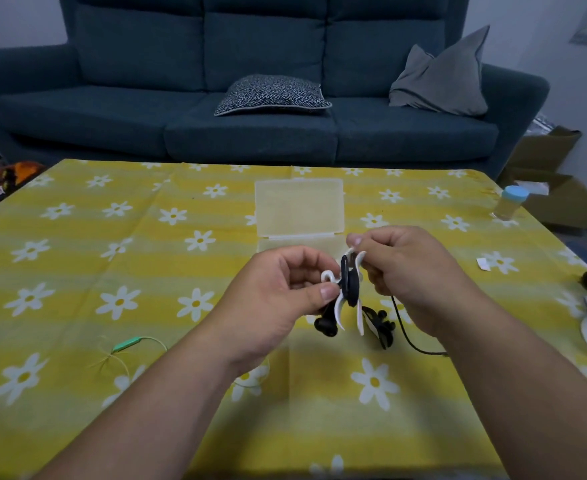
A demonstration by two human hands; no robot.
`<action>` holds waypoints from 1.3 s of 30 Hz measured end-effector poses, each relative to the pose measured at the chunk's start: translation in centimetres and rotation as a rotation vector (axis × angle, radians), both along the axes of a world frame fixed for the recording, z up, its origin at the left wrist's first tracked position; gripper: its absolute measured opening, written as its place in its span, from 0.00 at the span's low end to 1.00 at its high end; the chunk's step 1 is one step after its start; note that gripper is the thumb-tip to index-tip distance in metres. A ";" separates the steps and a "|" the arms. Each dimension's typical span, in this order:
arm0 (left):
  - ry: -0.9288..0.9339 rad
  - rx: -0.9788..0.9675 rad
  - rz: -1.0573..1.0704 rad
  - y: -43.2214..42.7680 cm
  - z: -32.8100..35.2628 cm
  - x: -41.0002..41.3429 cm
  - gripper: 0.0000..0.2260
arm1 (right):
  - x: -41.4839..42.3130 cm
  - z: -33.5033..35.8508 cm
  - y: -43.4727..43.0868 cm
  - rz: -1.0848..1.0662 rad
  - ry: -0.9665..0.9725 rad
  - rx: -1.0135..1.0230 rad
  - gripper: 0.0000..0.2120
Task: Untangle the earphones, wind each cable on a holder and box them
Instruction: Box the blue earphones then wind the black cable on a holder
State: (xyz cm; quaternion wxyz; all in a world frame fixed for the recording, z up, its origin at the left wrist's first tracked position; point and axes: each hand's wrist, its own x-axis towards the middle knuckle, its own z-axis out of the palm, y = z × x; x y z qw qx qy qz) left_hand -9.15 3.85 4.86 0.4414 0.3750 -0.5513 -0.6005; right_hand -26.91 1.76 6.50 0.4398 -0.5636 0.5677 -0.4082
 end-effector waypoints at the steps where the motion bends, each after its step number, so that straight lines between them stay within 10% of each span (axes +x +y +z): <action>1: 0.022 0.008 -0.002 0.0 0.0 0.0 0.08 | 0.2 -0.1 0.1 0.010 -0.023 0.036 0.16; 18: -0.012 0.031 0.468 -1.2 -0.5 1.2 0.07 | 2.3 -1.1 1.3 0.342 0.138 0.220 0.17; 39: -0.299 -0.066 0.186 -1.1 -0.8 1.3 0.07 | 0.2 1.2 0.8 0.138 -0.074 0.054 0.12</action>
